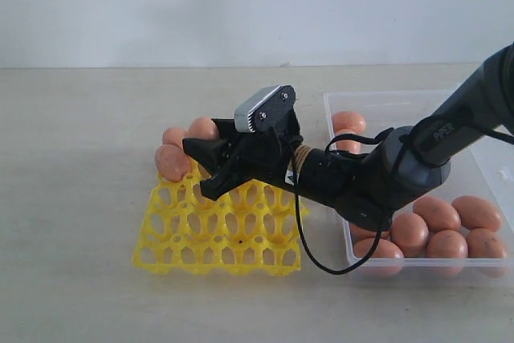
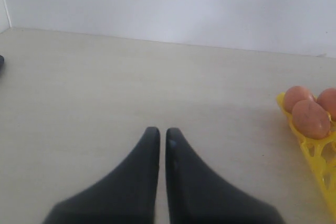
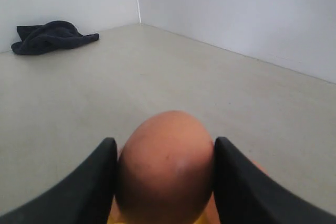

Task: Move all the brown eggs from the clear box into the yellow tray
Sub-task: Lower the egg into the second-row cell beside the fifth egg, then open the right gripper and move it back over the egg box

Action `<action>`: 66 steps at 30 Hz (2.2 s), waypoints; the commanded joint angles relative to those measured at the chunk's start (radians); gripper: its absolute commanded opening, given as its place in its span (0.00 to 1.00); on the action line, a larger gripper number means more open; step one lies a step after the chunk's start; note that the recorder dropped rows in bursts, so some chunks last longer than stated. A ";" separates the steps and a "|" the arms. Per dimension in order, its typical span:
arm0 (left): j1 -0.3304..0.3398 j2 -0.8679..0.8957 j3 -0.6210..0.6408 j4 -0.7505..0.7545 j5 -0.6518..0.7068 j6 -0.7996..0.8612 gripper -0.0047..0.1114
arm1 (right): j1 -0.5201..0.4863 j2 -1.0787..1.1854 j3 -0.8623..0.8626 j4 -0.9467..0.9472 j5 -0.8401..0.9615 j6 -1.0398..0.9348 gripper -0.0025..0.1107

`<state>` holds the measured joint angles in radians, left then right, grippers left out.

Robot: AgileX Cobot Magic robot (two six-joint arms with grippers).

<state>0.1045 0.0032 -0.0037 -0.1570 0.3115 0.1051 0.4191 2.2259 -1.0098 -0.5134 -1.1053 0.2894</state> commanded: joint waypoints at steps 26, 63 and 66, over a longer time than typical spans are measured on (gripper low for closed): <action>0.003 -0.003 0.004 -0.001 -0.005 0.004 0.08 | 0.000 0.002 -0.010 -0.039 0.221 -0.003 0.17; 0.003 -0.003 0.004 -0.001 -0.008 0.004 0.08 | -0.109 -0.508 -0.010 -0.015 0.922 0.022 0.02; 0.003 -0.003 0.004 -0.001 -0.008 0.004 0.08 | -0.193 -0.563 -0.010 -0.010 1.335 0.015 0.02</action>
<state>0.1045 0.0032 -0.0037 -0.1570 0.3115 0.1051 0.2975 1.7138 -1.0227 -0.5424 -0.1639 0.3202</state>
